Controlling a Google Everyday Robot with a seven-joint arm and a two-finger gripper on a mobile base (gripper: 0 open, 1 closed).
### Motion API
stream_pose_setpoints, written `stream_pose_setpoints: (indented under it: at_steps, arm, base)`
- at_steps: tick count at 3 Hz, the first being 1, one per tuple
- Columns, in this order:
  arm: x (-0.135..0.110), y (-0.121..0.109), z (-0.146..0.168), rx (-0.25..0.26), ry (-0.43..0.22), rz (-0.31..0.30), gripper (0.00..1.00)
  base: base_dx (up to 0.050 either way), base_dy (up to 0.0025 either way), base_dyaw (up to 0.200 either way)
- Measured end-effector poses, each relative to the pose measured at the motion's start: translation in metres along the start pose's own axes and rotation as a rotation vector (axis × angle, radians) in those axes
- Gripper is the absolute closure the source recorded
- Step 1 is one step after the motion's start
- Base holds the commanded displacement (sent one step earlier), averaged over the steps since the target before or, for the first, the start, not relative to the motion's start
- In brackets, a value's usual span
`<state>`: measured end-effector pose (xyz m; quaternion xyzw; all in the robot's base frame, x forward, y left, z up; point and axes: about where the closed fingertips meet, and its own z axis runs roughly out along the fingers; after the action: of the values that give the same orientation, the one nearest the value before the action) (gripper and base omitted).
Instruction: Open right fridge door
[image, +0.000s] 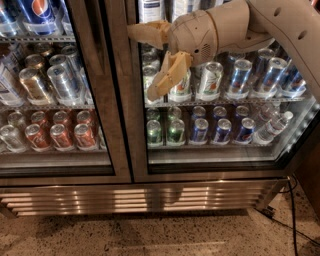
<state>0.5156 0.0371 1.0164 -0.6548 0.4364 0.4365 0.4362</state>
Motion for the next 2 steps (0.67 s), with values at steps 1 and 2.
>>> stream_pose_setpoints:
  at_steps: [1,2]
  arm:
    - [-0.003,-0.001,0.007,-0.02,0.018,-0.013,0.0]
    - [-0.013,0.003,0.033,-0.137,-0.029,-0.031,0.0]
  base:
    - [0.0,0.0,0.0]
    - [0.0,0.0,0.0]
